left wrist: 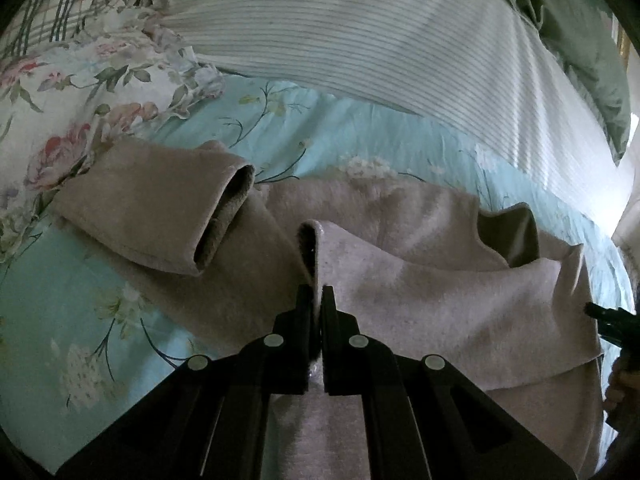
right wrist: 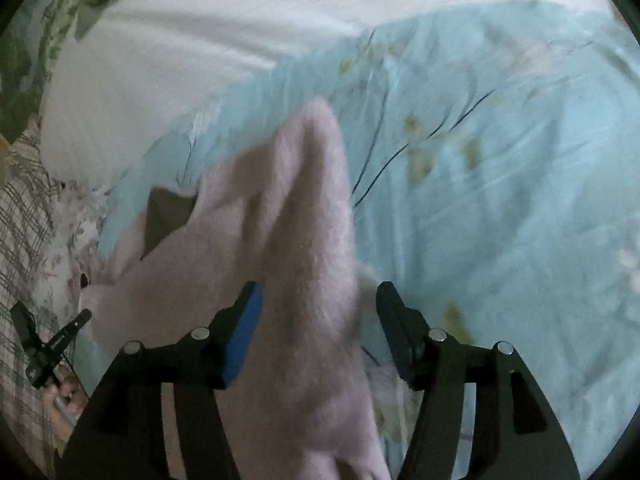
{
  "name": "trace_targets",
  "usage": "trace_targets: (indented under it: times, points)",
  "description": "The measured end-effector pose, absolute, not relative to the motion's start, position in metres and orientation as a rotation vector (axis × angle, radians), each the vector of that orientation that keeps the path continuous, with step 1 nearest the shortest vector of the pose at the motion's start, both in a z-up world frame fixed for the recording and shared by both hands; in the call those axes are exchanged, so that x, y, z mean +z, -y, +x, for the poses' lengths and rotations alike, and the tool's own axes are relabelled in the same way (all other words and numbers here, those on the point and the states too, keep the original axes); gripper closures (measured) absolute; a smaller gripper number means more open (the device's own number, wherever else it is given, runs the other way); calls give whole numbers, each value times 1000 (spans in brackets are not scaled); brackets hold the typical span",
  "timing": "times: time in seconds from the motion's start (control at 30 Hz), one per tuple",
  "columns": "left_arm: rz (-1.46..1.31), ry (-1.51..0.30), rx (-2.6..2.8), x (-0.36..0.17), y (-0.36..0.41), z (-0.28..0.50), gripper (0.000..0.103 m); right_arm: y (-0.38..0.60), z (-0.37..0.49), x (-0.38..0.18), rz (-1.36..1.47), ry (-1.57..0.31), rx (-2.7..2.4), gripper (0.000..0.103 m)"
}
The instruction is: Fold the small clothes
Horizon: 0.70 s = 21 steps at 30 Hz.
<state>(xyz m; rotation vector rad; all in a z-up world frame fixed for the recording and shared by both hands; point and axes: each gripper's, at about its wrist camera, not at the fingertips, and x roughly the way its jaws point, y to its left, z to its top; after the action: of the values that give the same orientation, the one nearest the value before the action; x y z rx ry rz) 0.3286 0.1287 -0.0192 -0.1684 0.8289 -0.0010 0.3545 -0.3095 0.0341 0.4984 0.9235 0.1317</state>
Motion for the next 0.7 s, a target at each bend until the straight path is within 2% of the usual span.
trace_targets:
  times: [0.03, 0.2, 0.3, 0.4, 0.43, 0.53, 0.63, 0.7]
  points:
    - [-166, -827, -3, -18, -128, 328, 101, 312, 353, 30, 488, -930, 126, 95]
    - [-157, -810, -72, -12, -109, 327, 101, 330, 332, 38, 527, -841, 83, 96]
    - [-110, -820, -72, -19, -93, 331, 101, 331, 338, 23, 518, -857, 41, 96]
    - [-110, -851, -67, -30, -90, 337, 101, 330, 343, 10, 463, -917, -36, 93]
    - [-115, -855, -65, -32, -92, 338, 101, 333, 335, 16, 432, -894, -81, 88]
    - [-121, -855, -74, -34, -95, 338, 101, 324, 309, 39, 373, -774, -74, 86]
    - [-113, -866, -65, -37, -94, 340, 100, 300, 299, 22, 323, -861, 95, 79]
    - [-116, -872, -48, -38, -100, 337, 97, 302, 302, -4, 293, -950, 58, 82]
